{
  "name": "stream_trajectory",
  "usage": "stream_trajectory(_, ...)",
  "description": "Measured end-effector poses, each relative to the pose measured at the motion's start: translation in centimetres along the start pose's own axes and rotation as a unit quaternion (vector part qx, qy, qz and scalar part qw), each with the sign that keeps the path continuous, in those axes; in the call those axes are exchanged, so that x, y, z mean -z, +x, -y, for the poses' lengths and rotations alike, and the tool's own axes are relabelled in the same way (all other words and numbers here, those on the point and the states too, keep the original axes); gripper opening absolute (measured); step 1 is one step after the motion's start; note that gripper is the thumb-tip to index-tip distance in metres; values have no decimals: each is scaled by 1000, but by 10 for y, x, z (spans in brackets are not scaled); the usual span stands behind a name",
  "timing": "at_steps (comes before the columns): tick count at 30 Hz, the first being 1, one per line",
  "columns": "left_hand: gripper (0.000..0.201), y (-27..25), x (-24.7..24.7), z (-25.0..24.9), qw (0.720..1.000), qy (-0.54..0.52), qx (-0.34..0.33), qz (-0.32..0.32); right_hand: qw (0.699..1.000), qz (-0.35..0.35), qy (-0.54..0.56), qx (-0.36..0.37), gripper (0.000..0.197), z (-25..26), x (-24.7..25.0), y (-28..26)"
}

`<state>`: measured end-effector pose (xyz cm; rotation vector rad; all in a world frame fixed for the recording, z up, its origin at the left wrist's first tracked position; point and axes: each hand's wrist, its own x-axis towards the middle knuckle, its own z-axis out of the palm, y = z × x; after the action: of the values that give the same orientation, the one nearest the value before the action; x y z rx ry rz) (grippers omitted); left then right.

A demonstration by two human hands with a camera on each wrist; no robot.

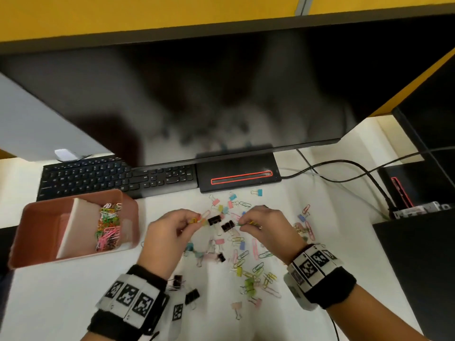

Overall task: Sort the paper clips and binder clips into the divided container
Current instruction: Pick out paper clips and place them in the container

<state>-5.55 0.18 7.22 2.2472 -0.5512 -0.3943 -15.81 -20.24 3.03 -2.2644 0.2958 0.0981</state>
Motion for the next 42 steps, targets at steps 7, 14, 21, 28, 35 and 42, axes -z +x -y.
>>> stream_trajectory(7,10,-22,123,59,981,0,122,-147,987,11,70,144,7,143,-68,64)
stream_trajectory(14,27,2,151,121,982,63,172,-54,995,54,59,59,32,213,-155,124)
stream_trajectory(21,20,-18,127,89,997,-45,56,-14,992,4,130,4,14,150,-115,65)
stream_trajectory(28,21,-19,22,48,989,-79,9,126,969,-124,63,-202,31,10,-24,-30)
stream_trajectory(35,42,25,-89,-2,966,92,-109,217,964,-113,7,-240,40,-68,9,-37)
stream_trajectory(42,59,85,-136,-11,904,288,-131,286,977,-12,-80,-196,33,-82,13,6)
